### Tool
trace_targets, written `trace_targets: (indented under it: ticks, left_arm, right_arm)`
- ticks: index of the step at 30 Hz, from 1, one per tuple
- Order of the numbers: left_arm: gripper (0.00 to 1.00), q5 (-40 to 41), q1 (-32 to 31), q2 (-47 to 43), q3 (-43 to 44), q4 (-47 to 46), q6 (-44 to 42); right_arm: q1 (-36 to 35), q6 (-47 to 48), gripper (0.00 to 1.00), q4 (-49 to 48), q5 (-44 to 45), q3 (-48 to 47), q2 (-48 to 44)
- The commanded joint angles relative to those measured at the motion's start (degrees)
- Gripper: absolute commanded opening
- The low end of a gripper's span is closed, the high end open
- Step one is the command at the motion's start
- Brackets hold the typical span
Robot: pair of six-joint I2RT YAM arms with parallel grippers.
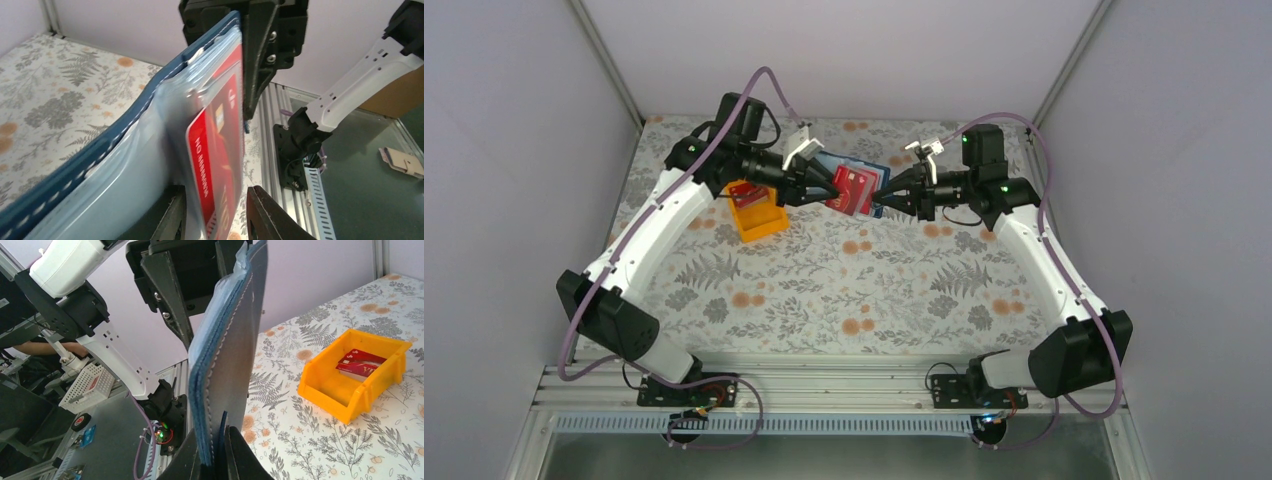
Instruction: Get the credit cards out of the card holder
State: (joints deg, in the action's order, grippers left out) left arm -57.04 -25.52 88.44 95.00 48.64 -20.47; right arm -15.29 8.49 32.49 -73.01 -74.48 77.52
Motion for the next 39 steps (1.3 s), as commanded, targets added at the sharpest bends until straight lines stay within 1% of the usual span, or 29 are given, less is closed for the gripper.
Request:
trace_targets:
  ticks: [1, 3, 4, 6, 7, 8, 11, 14, 18, 23, 28, 33, 39]
  left_arm:
    - [0.31, -3.1, -0.8, 0.5, 2.1, -0.1, -1.2]
    - [0.25, -3.4, -0.9, 0.4, 2.2, 0.2, -1.3]
    - [0.20, -3.4, -0.9, 0.4, 2.4, 0.6, -1.7]
    - [0.07, -3.2, -1.0, 0.3, 3.1, 1.6, -2.5]
    - [0.03, -3.0, -0.9, 0.1, 3.4, 2.1, -2.7]
    - [0.03, -3.1, -0.8, -0.1, 3.5, 2.7, -3.3]
    - [0.06, -3.6, -0.4, -0.8, 3.2, 3.6, -4.5]
    - [0.03, -4.7, -0.2, -0.6, 3.2, 3.7, -4.4]
    - [0.02, -4.5, 0.6, -0.8, 3.9, 4.3, -4.5]
    - [0.02, -0.3, 4.6, -2.4, 2.8, 3.9, -3.6]
    - [0.03, 1.3, 8.3, -4.2, 2.3, 5.0, -4.3]
    - [0.02, 2.6, 12.5, -5.8, 0.5, 2.5, 0.6]
    - [0.02, 4.2, 16.0, -8.9, -7.7, -6.3, 13.0]
  right_arm:
    - [-0.2, 1.2, 0.04, 0.1, -3.2, -1.9, -2.0]
    - [-0.2, 1.2, 0.04, 0.1, -3.2, -1.9, -1.9]
    - [-0.2, 1.2, 0.04, 0.2, -3.2, -1.9, -2.0]
    - [-0.1, 1.3, 0.04, 0.1, -3.1, -1.8, -2.2]
    - [-0.1, 1.4, 0.04, 0.1, -3.2, -1.7, -2.3]
    - [-0.2, 1.5, 0.04, 0.0, -3.2, -1.6, -2.5]
    - [-0.2, 1.6, 0.04, 0.0, -3.3, -1.5, -2.4]
    - [-0.1, 1.6, 0.04, 0.0, -3.4, -1.5, -2.3]
    - [-0.2, 2.0, 0.04, 0.1, -3.1, -1.5, -2.3]
    - [-0.1, 1.5, 0.04, 0.1, -1.8, -1.5, -2.0]
    - [0.1, -0.1, 0.04, -0.8, 0.8, -1.7, -0.8]
    - [0.8, -3.6, 0.04, -2.5, 3.0, -1.4, -0.2]
    - [1.6, -8.7, 0.04, -4.7, 4.4, -1.1, 1.3]
